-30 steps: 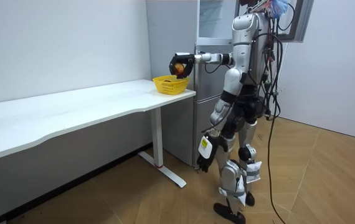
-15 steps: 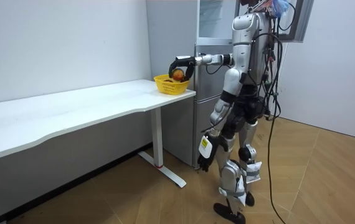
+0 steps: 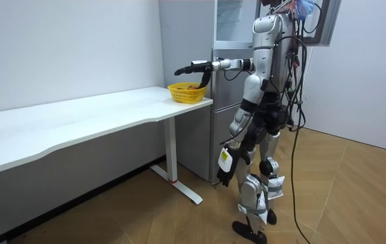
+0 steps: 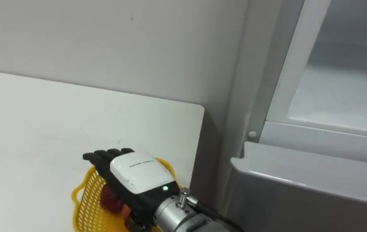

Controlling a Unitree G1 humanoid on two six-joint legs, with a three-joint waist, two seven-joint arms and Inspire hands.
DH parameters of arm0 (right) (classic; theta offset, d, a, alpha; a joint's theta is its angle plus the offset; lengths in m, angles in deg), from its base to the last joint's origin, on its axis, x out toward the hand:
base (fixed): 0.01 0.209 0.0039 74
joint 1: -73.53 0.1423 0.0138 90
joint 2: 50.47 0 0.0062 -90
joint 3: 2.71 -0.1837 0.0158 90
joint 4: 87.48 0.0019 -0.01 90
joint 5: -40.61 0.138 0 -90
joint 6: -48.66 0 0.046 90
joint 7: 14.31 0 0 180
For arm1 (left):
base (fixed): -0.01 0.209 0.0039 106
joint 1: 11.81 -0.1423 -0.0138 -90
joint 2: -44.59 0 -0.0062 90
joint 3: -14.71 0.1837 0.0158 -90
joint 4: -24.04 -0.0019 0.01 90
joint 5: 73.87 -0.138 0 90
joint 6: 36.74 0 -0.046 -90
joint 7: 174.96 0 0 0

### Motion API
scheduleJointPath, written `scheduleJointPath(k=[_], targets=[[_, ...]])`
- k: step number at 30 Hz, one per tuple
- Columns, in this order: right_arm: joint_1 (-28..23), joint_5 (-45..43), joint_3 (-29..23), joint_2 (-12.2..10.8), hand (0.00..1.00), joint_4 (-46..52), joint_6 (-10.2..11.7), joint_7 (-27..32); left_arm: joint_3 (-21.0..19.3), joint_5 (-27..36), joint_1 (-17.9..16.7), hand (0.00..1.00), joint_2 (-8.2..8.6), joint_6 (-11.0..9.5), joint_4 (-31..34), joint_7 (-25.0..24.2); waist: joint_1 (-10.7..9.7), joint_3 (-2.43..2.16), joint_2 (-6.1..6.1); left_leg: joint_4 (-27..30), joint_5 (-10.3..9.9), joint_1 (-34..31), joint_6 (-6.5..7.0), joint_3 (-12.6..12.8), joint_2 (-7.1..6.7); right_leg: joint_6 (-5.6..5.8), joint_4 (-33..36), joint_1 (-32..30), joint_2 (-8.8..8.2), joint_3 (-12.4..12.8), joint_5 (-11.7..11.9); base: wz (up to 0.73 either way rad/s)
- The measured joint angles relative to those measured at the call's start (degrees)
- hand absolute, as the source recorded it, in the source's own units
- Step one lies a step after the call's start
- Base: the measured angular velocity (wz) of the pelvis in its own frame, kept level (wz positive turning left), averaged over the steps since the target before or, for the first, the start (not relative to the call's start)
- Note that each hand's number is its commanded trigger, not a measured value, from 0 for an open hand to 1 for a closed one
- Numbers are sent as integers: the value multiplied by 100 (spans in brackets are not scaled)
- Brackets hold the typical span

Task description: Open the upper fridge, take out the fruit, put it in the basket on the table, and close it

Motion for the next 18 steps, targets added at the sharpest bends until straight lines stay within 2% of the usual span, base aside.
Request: scheduleJointPath(k=[7,14,18], targets=[[0,0,-28,-1,0,6,0,-9,-5,1,3,0,3,1,13,3,-14,5,10,2,0,2,0,1,0,0,-3,1,3,9,0,0],[1,102,-50,4,0,37,1,-9,-3,-1,10,0,6,1,39,123,-161,-3,54,3,0,-29,0,-9,0,0,-2,-17,2,1,0,1],[2,224,-235,14,0,114,10,7,-2,-4,43,0,6,2,40,131,-275,-10,74,9,0,-13,0,-14,-2,0,-9,7,2,2,0,1]])
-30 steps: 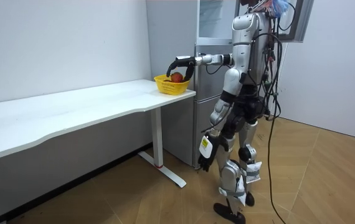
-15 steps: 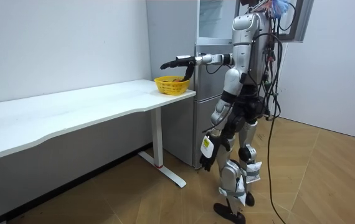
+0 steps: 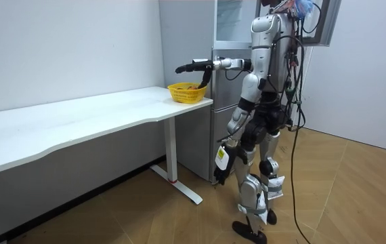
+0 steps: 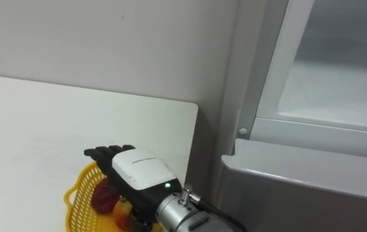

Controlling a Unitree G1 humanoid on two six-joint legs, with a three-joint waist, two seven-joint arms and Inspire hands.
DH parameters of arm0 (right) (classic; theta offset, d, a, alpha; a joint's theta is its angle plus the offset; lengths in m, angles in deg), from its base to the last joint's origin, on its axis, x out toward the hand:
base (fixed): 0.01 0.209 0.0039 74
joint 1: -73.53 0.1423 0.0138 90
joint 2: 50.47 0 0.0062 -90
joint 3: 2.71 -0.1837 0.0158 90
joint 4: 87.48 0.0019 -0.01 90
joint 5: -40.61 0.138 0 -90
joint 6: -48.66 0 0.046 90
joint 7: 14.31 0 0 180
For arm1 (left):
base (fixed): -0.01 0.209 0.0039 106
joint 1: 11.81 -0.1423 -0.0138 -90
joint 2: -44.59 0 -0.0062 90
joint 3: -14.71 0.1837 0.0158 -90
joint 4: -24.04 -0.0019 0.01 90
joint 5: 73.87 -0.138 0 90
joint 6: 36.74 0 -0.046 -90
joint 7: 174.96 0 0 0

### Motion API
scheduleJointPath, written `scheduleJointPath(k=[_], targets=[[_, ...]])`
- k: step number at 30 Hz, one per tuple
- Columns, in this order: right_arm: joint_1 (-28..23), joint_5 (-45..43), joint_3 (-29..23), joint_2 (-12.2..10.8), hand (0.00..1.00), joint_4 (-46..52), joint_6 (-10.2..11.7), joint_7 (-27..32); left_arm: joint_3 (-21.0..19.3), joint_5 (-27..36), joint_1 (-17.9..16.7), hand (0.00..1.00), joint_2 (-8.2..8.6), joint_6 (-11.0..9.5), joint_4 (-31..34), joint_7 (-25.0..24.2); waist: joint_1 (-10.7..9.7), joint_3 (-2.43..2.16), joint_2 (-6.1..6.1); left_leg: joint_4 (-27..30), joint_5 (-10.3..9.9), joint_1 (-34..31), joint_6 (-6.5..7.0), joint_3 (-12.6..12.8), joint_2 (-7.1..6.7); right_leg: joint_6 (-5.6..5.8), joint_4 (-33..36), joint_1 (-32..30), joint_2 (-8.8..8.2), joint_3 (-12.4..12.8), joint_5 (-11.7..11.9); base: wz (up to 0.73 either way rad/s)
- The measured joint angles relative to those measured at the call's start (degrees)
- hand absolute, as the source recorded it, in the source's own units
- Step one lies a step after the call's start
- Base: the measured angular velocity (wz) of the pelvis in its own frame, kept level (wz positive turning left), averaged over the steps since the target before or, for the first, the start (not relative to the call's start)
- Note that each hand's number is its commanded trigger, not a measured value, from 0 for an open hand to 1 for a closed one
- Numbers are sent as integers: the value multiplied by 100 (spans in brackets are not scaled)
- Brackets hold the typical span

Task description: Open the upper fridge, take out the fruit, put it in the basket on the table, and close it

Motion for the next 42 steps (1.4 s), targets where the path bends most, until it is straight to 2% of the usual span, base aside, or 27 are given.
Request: scheduleJointPath(k=[8,11,12,13,15,17,18,21,26,27,28,30,34,39,42], targets=[[0,494,-294,50,0,127,1,24,1,8,-10,0,-1,-1,-14,112,-142,0,23,-9,0,100,0,38,4,0,-6,69,7,47,0,-1],[-12,721,-659,101,0,758,2,19,-147,3,-75,0,-11,-31,0,112,-233,-8,28,-24,0,112,0,37,5,0,-7,70,18,126,0,-2],[-11,868,-842,147,0,1107,46,59,-218,6,-114,0,-13,-32,6,113,-290,-16,31,-28,0,131,0,43,7,0,-6,88,21,146,0,0],[-9,1018,-897,169,0,1386,147,149,-237,9,-157,0,-12,-35,34,114,-320,-46,35,-37,0,160,0,53,8,0,-11,110,29,190,0,0],[-12,1179,-1036,173,0,1670,271,269,-236,13,-178,0,-8,-58,37,119,-348,-54,47,-49,0,250,0,44,10,0,-20,193,35,202,0,3],[-15,1233,-1229,175,0,1863,323,379,-237,10,-197,0,-7,-73,36,123,-397,-38,86,-53,0,317,0,32,8,0,-29,273,36,204,0,3],[-46,1227,-1364,179,0,1955,365,464,-247,2,-228,0,-8,-93,37,139,-441,-48,85,-54,0,345,0,44,9,0,-26,294,37,217,0,0],[-284,1338,-1698,177,0,2229,435,641,-257,1,-318,0,-7,-103,29,183,-531,-58,84,-59,0,407,0,148,21,-1,-15,300,47,341,1,-13],[-496,1382,-2166,175,0,2655,540,942,-283,-8,-480,0,33,-114,42,214,-810,-76,168,-157,-3,460,1,199,44,-28,6,329,66,333,19,-7],[-555,1519,-2318,176,0,2757,575,1065,-283,-6,-508,0,37,-114,42,214,-843,-86,189,-158,-3,503,0,205,51,-28,11,359,72,333,19,-3],[-642,1621,-2466,168,0,2834,626,1204,-283,-2,-561,0,47,-119,43,218,-893,-117,216,-158,-2,538,-2,216,55,-28,15,384,77,332,19,0],[-716,1679,-2693,157,0,2899,708,1410,-317,-5,-676,0,47,-129,80,224,-977,-136,234,-150,-1,541,-4,236,57,-28,11,393,77,336,19,0],[-985,1730,-3177,170,0,2961,755,1792,-356,-7,-902,0,47,-127,218,216,-1139,-134,237,-152,-1,540,-4,293,56,-28,4,377,79,348,19,-3],[-1343,1857,-3623,168,0,2961,833,2174,-490,-8,-957,0,61,-127,215,221,-1254,-134,227,-165,-4,547,-9,350,72,-28,7,356,91,353,19,-5],[-1714,1861,-3803,169,0,2961,887,2456,-503,-3,-998,0,62,-128,208,252,-1282,-126,233,-235,-2,640,-14,451,82,-28,5,366,148,473,19,-14]])
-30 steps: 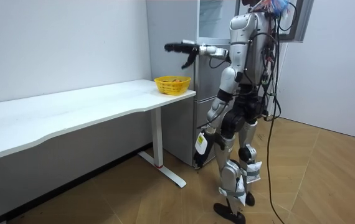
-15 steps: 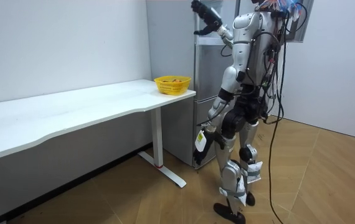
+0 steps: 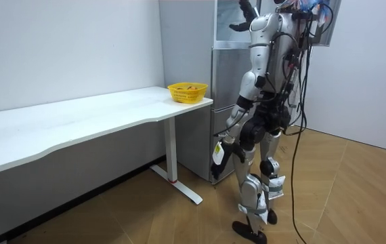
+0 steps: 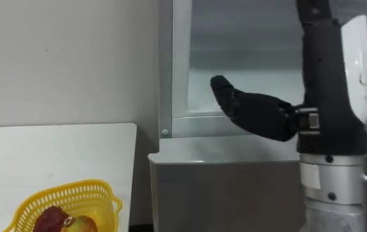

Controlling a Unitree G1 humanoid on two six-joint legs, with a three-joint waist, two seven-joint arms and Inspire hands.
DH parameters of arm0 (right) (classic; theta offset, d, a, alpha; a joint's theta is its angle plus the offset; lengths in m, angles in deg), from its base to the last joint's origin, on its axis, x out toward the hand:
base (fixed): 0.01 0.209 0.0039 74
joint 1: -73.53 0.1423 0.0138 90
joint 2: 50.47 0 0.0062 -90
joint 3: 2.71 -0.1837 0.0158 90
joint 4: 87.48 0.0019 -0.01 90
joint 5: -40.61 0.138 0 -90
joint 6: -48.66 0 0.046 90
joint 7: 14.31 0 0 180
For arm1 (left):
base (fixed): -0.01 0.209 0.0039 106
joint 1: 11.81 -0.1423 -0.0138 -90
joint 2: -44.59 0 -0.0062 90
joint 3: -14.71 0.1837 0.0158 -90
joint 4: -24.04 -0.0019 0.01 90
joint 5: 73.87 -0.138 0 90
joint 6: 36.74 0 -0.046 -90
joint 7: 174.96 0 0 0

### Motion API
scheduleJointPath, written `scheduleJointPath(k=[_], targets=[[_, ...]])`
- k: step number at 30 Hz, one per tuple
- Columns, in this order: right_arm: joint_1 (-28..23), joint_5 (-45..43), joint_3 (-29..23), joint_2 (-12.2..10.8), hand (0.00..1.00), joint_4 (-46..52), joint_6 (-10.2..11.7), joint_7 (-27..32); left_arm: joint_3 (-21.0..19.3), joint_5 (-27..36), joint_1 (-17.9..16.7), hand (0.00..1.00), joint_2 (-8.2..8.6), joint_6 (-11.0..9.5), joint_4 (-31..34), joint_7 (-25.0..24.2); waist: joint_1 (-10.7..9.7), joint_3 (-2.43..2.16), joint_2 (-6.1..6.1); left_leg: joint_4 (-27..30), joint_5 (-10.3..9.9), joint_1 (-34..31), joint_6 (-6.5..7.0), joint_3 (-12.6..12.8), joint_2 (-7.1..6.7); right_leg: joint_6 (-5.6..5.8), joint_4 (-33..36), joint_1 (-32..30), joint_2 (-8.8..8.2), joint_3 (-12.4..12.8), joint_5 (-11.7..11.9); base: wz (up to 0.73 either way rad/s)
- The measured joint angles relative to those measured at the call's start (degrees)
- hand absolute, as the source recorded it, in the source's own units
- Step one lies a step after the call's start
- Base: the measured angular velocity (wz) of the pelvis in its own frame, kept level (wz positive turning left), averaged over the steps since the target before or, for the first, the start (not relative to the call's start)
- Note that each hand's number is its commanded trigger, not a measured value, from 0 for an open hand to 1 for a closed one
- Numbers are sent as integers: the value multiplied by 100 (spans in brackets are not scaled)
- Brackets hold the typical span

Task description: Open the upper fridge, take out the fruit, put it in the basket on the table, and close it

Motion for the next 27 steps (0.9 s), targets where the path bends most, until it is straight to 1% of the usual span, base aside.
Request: scheduleJointPath(k=[1,4,5,6,7,9,10,13,15,16,18,20,21,22,24,26,27], targets=[[-171,27,-12,-1,0,-1,4,91,1,0,-55,0,0,0,-5,62,-14,-1,3,0,-3,13,-5,29,5,0,-1,0,8,29,0,-18],[-516,76,-58,-1,0,-93,20,244,7,-6,-124,0,19,2,-8,179,-179,14,17,-8,-9,11,-13,64,6,0,-12,-20,18,51,0,-6],[-599,82,-88,-2,0,-114,20,274,6,-9,-144,0,23,3,-5,198,-185,16,21,-10,-13,12,-16,69,7,0,-14,-22,20,52,0,-6],[-789,79,-154,-3,0,-149,20,363,-2,-10,-149,0,23,2,1,209,-200,21,30,-10,-15,14,-18,70,9,0,-13,-21,22,58,0,-3],[-988,79,-213,-7,0,-155,20,444,-3,-8,-156,0,24,1,3,216,-212,29,44,-10,-18,21,-22,74,11,0,-12,-21,24,85,0,0],[-1208,80,-227,-12,0,-157,20,579,-4,-8,-175,0,31,6,18,238,-237,48,79,-11,-22,21,-26,89,15,0,-11,-30,27,98,0,-5],[-1323,66,-256,-25,0,-158,20,618,-25,-15,-177,0,39,9,50,236,-281,47,103,-13,-23,10,-26,96,17,0,-10,-46,32,106,0,-5],[-1546,9,-406,-31,0,-159,22,737,-228,-21,-305,0,86,12,260,228,-287,16,156,-29,-25,-6,-30,191,28,-13,-1,-125,53,189,8,-16],[-1755,12,-465,-32,0,-161,23,880,-249,-6,-334,0,98,24,242,213,-297,-1,175,-29,-25,5,-31,194,28,-13,-1,-116,56,191,8,-2],[-1849,14,-494,-34,0,-213,30,947,-255,5,-328,0,99,38,237,191,-331,-2,175,-29,-25,5,-32,195,27,-13,-1,-114,55,193,8,0],[-1913,25,-583,-47,0,-398,29,1040,-281,12,-328,0,101,68,231,185,-389,-6,158,-29,-25,8,-31,195,23,-13,3,-109,52,195,8,0],[-1918,62,-683,-106,0,-559,26,1137,-284,12,-328,0,108,107,218,184,-452,-3,141,-30,-25,18,-31,209,22,-13,4,-110,53,212,8,-3],[-1918,94,-750,-174,0,-654,26,1177,-280,4,-335,0,113,130,220,182,-484,3,128,-40,-25,34,-31,226,23,-13,8,-109,57,248,8,-7],[-1918,106,-811,-194,0,-768,26,1176,-280,3,-349,0,123,141,222,180,-523,2,115,-62,-25,49,-31,239,22,-13,9,-111,67,296,8,-13],[-1935,143,-844,-194,0,-852,12,1135,-279,4,-360,0,147,156,224,177,-530,3,110,-87,-26,75,-32,307,26,-14,6,-120,81,355,8,-12],[-1990,141,-843,-194,0,-856,13,1114,-278,4,-361,0,166,216,252,179,-548,-2,101,-87,-28,70,-32,317,24,-13,0,-132,79,365,8,-2],[-2007,140,-845,-205,0,-889,11,1114,-279,4,-368,0,167,257,317,179,-568,-16,88,-87,-29,43,-32,328,23,-13,1,-172,79,374,8,-5]])
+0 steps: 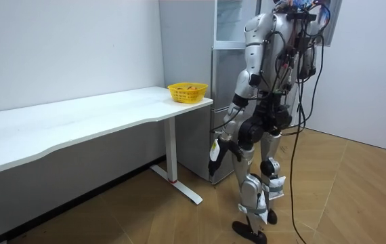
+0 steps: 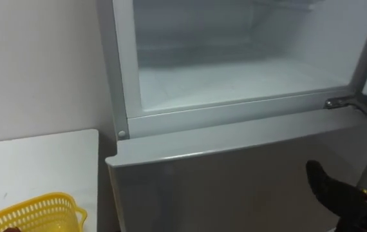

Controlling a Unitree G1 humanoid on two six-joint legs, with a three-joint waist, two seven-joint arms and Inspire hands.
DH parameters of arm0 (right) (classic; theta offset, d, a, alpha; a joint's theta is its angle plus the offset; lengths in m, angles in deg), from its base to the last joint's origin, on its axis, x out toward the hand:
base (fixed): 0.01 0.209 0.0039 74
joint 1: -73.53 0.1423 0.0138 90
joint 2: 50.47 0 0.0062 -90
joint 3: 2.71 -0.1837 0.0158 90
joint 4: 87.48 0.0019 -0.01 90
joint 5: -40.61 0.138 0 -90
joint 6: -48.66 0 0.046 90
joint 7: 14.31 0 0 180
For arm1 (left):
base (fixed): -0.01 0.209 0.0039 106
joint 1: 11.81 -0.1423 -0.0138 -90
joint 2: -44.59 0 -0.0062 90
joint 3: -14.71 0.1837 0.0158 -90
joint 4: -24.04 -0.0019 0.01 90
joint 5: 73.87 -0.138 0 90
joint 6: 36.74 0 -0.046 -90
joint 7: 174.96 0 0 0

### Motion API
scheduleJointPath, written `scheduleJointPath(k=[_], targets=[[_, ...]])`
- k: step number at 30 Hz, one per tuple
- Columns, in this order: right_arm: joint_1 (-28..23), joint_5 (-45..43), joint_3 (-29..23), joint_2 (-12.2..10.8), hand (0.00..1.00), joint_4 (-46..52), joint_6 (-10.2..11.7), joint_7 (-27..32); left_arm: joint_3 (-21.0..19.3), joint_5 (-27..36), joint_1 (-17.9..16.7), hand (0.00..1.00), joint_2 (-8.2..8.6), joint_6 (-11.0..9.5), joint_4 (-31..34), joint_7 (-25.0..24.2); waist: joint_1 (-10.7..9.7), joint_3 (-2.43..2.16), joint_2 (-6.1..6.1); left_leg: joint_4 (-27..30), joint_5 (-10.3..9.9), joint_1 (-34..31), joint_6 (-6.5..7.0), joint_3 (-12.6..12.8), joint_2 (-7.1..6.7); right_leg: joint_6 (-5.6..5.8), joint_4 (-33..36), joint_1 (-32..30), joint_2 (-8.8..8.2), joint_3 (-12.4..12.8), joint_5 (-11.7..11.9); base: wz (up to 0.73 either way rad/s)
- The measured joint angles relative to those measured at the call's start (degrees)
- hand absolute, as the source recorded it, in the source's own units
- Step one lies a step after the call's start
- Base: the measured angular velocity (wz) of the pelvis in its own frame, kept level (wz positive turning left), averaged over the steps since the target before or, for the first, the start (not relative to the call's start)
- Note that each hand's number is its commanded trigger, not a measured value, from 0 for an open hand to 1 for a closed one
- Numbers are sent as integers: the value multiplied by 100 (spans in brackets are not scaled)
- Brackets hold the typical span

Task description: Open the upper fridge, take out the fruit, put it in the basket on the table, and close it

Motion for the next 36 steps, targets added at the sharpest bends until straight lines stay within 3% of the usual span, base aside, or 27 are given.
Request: scheduleJointPath(k=[5,8,10,11,20,25,29,32,36], targets=[[-428,-30,181,-34,0,-276,-21,-26,73,3,-45,0,2,96,145,16,-26,-56,25,14,-2,-38,-3,30,7,-1,0,-41,0,-36,4,-1],[-713,-7,322,-284,0,-710,-232,-104,106,9,7,0,18,98,176,19,-28,-51,38,9,-2,-41,-4,86,5,0,6,-79,-5,-25,4,-10],[-801,-3,431,-358,0,-953,-354,-216,106,4,9,0,23,108,241,17,-44,11,135,-3,-2,-54,-4,155,3,0,62,-139,-18,9,3,-16],[-820,7,446,-362,0,-1017,-365,-252,105,6,9,0,23,116,264,17,-45,17,154,-3,-2,-53,-4,177,6,1,86,-160,-19,30,3,-16],[-944,371,675,-389,0,-1980,-547,-892,115,25,-27,0,38,210,489,2,-29,-2,101,-11,-3,-44,-5,204,10,-2,76,-161,-22,133,1,-2],[-887,675,1110,-375,0,-3476,-727,-1466,117,163,-110,0,36,245,598,7,12,6,66,-9,-3,-47,-5,167,5,-1,71,-156,-26,123,0,1],[-856,802,1171,-382,0,-4576,-907,-1729,100,166,-131,0,30,277,602,11,118,10,61,-7,-2,-42,-5,169,-3,7,-4,-107,-28,110,-4,2],[-850,1020,1220,-382,0,-5387,-917,-1956,89,144,-228,0,34,346,597,19,152,38,8,5,-1,17,-5,170,1,8,-57,-28,-19,106,-5,0],[-793,1347,1209,-383,0,-6253,-924,-2129,-8,106,-334,0,52,399,585,23,178,42,-33,1,-2,109,-6,163,2,22,-152,98,-13,94,-22,1]])
